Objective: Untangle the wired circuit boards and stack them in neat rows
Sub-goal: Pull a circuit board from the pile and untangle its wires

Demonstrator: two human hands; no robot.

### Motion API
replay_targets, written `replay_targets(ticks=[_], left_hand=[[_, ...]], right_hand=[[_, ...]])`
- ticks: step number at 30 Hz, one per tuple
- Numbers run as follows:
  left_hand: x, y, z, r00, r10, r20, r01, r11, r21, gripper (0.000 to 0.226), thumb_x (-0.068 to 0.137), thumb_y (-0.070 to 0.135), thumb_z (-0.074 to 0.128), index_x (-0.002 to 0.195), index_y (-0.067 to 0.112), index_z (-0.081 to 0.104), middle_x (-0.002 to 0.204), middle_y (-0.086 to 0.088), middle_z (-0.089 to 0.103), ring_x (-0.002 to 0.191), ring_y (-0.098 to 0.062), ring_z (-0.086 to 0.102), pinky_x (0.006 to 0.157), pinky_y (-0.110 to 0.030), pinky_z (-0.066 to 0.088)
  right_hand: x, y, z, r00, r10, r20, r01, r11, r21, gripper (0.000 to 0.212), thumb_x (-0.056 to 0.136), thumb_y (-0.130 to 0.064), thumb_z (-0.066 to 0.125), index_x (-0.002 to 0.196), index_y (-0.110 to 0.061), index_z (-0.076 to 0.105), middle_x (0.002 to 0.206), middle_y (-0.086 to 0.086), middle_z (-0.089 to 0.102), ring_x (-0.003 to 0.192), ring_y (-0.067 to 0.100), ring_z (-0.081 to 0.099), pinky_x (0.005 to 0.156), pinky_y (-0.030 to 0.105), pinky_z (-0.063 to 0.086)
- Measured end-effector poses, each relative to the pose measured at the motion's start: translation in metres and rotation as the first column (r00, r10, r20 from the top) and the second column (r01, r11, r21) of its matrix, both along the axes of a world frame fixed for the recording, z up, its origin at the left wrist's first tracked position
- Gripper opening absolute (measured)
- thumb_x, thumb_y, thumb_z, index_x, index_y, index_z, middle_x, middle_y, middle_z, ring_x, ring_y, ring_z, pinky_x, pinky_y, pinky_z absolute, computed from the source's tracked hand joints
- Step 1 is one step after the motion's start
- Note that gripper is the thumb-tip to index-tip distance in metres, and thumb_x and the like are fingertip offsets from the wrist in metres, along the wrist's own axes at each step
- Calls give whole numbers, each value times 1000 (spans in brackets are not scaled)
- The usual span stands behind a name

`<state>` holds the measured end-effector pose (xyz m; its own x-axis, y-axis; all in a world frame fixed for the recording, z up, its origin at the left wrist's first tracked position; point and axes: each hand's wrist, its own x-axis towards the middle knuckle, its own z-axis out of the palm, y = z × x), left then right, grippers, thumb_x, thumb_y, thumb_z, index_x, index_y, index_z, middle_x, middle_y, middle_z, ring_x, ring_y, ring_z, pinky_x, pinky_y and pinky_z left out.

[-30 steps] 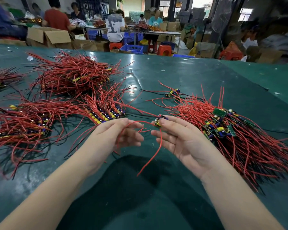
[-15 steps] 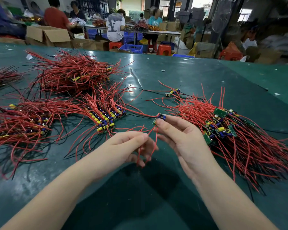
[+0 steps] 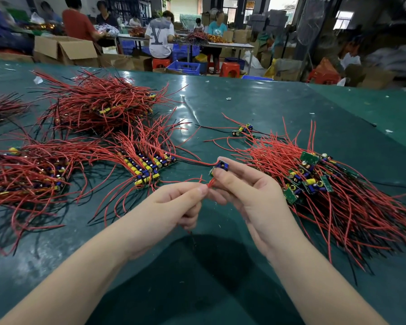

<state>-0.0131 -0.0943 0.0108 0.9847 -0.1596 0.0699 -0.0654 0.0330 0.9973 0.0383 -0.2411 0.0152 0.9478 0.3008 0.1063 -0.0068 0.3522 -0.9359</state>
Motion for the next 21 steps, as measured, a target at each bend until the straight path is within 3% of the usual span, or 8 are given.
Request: replay_targets(ticks=[5,8,11,15,21], left_hand=[[-1,0,5,997,51,50,-56,994,97,33,88,31,43,85,9,67,54,7,24,47,-7,20,46,-13,23],[-1,1,5,995,78,67,-88,984,153,30,93,26,42,87,10,67,49,8,37,44,-5,29,45,-12,28],[-1,3,3,991,110,76,-122,974,191,27,97,19,44,89,13,69,50,5,53,43,-7,41,46,-12,35],[-2,4,4,999,40,12,-41,985,166,28,96,19,45,91,19,72,57,1,63,46,-8,50,49,-14,41],[-2,3,4,998,37,-42,-29,984,177,26,97,19,46,94,14,71,61,-3,67,36,-9,49,38,-16,38]], right_hand=[[0,-3,3,999,10,36,-9,1000,-29,26,60,-23,75,84,-14,74,80,1,74,76,14,68,71,23,57],[0,-5,4,1000,0,14,1,1000,-32,28,59,-25,75,84,-13,73,79,2,74,74,13,70,67,21,55],[1,-7,6,993,49,-106,-43,997,59,23,59,-22,76,80,-12,74,80,5,74,71,14,71,65,20,56],[2,-8,8,969,125,-212,-84,978,191,14,59,-18,77,71,-13,77,78,7,74,69,14,71,61,20,56],[1,-9,11,959,167,-229,-116,969,220,12,60,-18,76,71,-13,78,76,5,74,67,12,71,61,19,55]])
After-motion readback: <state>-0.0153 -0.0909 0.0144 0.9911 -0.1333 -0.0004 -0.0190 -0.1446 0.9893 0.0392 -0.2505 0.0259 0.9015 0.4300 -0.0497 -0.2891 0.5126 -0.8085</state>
